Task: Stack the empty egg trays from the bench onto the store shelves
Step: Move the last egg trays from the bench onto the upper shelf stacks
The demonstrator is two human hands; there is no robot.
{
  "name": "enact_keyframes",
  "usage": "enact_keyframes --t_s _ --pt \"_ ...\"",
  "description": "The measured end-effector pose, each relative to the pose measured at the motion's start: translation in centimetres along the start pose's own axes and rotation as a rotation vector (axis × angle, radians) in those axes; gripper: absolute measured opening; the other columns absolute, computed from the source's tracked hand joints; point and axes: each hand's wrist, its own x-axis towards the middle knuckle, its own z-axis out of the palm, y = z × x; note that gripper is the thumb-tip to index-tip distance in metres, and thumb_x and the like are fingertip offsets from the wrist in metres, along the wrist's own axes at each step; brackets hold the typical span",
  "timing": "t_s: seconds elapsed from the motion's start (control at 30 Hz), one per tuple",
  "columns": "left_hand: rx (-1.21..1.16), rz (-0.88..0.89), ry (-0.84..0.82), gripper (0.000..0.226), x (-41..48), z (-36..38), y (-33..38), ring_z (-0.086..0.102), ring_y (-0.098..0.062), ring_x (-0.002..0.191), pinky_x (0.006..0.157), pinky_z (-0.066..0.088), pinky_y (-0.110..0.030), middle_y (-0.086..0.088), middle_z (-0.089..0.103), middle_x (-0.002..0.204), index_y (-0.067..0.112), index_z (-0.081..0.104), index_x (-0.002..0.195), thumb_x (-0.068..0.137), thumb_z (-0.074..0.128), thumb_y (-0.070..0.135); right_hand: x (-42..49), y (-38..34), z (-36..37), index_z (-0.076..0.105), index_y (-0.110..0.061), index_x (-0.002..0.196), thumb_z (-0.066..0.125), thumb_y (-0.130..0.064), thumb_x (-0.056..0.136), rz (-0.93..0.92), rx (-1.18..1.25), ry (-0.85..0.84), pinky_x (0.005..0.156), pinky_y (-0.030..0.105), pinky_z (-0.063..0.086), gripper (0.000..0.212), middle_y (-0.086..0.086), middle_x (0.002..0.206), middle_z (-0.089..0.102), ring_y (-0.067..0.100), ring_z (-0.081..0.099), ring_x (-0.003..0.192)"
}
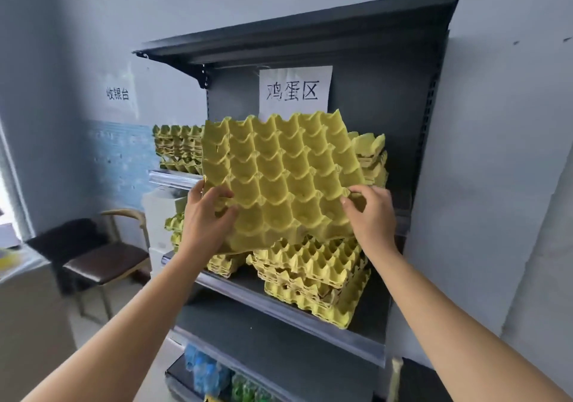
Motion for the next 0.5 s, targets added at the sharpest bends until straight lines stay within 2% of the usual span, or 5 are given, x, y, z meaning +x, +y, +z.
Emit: enact_keyframes --t_s 0.17,0.27,0.33,0.4,0.5 --pt "0.031 -0.060 0.041 0.024 2.1 -2.1 -3.4 0.043 -0.029 0.121 0.095 0.041 -0.033 -0.009 0.033 0.143 0.012 0.063 0.105 0.082 0.066 0.018 1.4 -2.1 5.3 0.066 -0.016 0.111 0.064 -0.028 0.088 -0.058 0.018 -0.034 0.083 0.026 0.039 0.026 0.009 0.115 0.054 0.021 0.050 0.108" --pt "0.018 -0.074 0.046 0.033 3.7 -2.3 -4.2 0.047 -0.031 0.118 0.097 0.045 -0.043 -0.009 0.035 0.141 0.018 0.062 0.099 0.070 0.059 0.034 2.8 -2.7 7.3 0.066 -0.014 0.113 0.063 -0.026 0.089 -0.093 0.020 -0.025 0.086 0.031 0.042 0.028 0.010 0.113 0.057 0.022 0.052 0.106" --pt "0.012 -0.070 0.053 0.037 5.6 -1.9 -4.1 0.049 -0.028 0.113 0.094 0.047 -0.045 -0.010 0.040 0.135 0.018 0.063 0.098 0.066 0.055 0.036 4.4 -2.8 7.9 0.066 -0.015 0.115 0.061 -0.026 0.089 -0.108 0.003 0.007 0.085 0.032 0.043 0.028 0.010 0.114 0.059 0.023 0.053 0.106" --pt "0.003 -0.045 0.045 0.038 7.6 -1.3 -3.5 0.047 -0.020 0.105 0.091 0.046 -0.038 -0.009 0.045 0.128 0.014 0.064 0.100 0.068 0.058 0.035 6.3 -2.9 8.1 0.066 -0.014 0.116 0.060 -0.024 0.090 -0.115 -0.024 0.045 0.082 0.032 0.046 0.028 0.010 0.116 0.061 0.024 0.056 0.106" --pt "-0.014 0.000 0.046 0.027 11.1 0.5 -3.1 0.042 -0.015 0.101 0.086 0.036 -0.029 -0.008 0.048 0.126 0.010 0.065 0.104 0.079 0.065 0.020 9.3 -3.0 7.8 0.065 -0.015 0.117 0.057 -0.027 0.090 -0.140 -0.098 0.087 0.081 0.040 0.051 0.030 0.008 0.116 0.063 0.028 0.060 0.095"
